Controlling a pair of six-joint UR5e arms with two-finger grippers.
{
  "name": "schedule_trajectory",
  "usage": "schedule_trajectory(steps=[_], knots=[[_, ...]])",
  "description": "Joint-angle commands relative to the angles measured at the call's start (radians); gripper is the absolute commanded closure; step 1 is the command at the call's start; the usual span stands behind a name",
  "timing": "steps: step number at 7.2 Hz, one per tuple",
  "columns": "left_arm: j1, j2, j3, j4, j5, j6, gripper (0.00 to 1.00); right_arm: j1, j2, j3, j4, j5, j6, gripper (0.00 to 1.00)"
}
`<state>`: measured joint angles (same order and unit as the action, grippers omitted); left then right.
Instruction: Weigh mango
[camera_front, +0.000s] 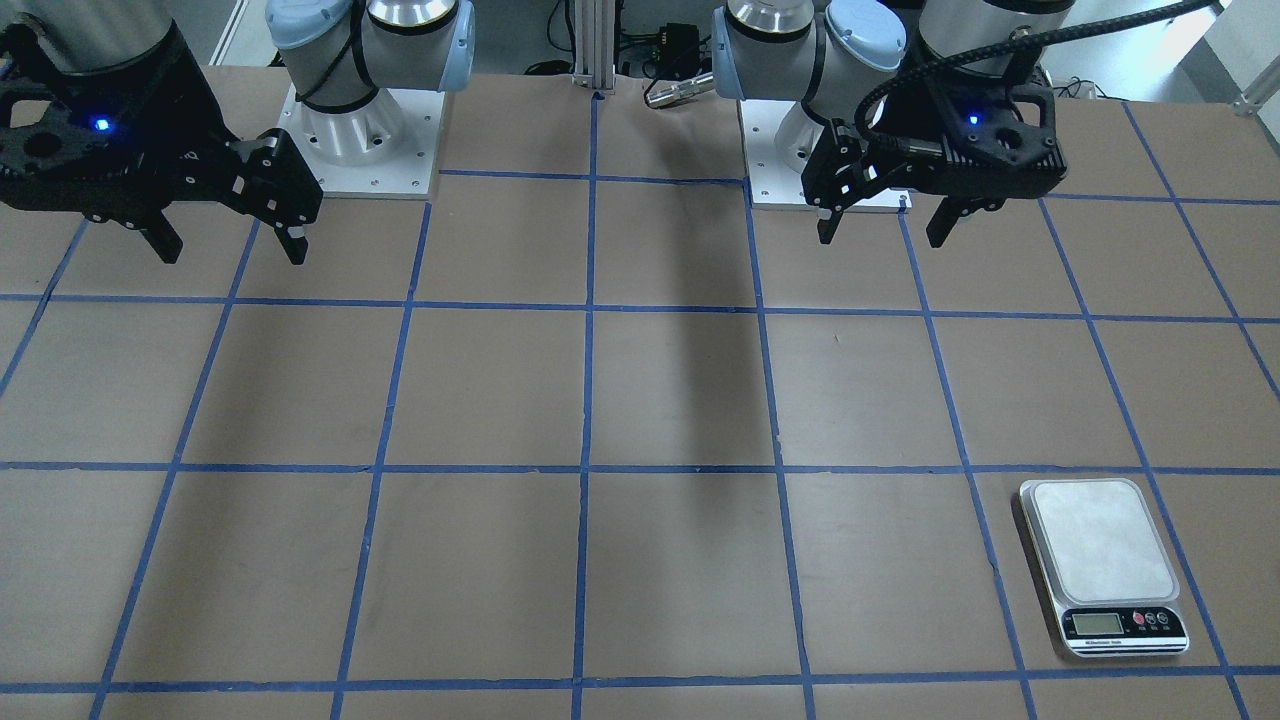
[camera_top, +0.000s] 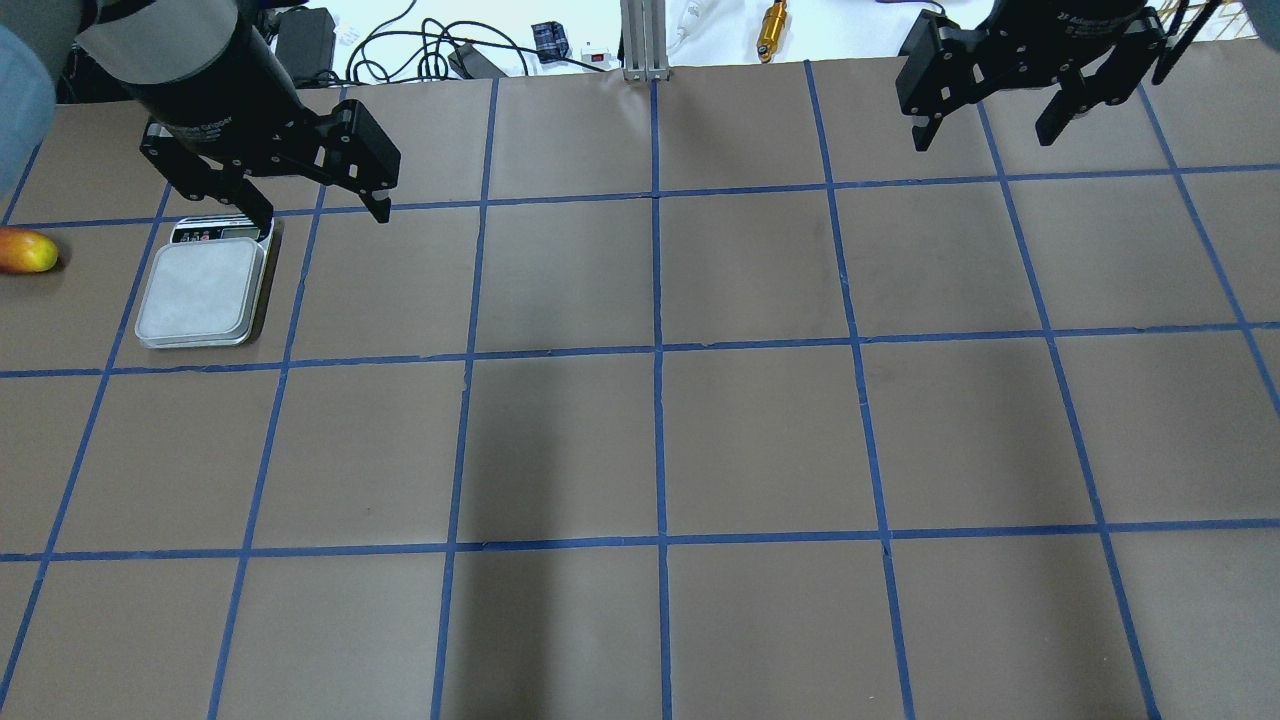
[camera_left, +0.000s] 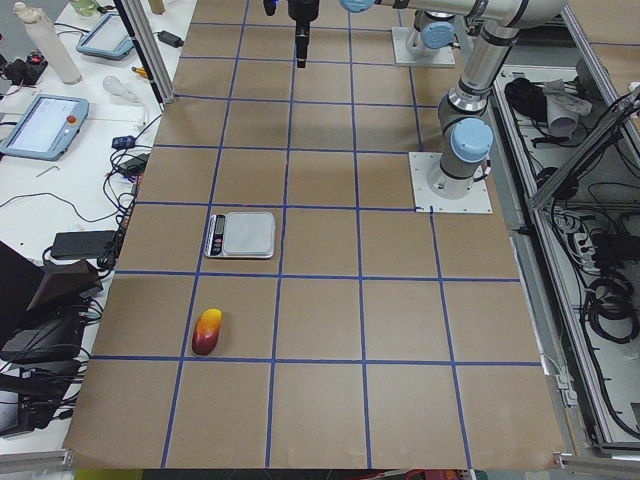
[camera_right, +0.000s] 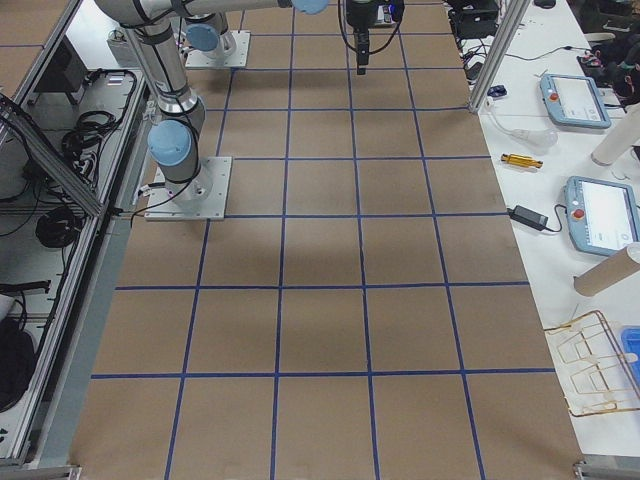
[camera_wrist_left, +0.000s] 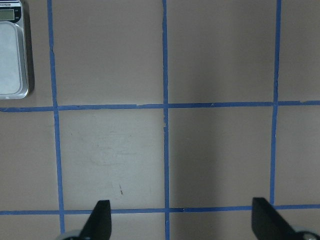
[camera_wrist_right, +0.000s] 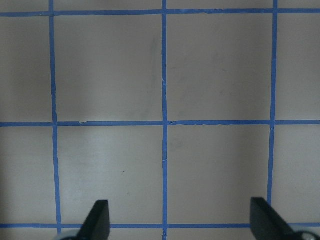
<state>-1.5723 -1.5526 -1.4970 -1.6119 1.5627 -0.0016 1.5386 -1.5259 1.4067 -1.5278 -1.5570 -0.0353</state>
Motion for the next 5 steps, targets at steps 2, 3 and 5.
schedule_trajectory(steps=[2, 3, 5], knots=[[0.0, 0.0, -0.002, -0.003, -0.001, 0.0, 0.0, 0.0, 0.0, 0.0, 0.0, 0.0, 0.0, 0.0], [0.0, 0.002, -0.002, 0.0, -0.001, 0.003, 0.0, 0.0, 0.001, 0.0, 0.0, 0.0, 0.0, 0.0], [0.002, 0.005, -0.003, -0.002, -0.001, 0.014, 0.0, 0.0, 0.001, 0.0, 0.0, 0.0, 0.0, 0.0]])
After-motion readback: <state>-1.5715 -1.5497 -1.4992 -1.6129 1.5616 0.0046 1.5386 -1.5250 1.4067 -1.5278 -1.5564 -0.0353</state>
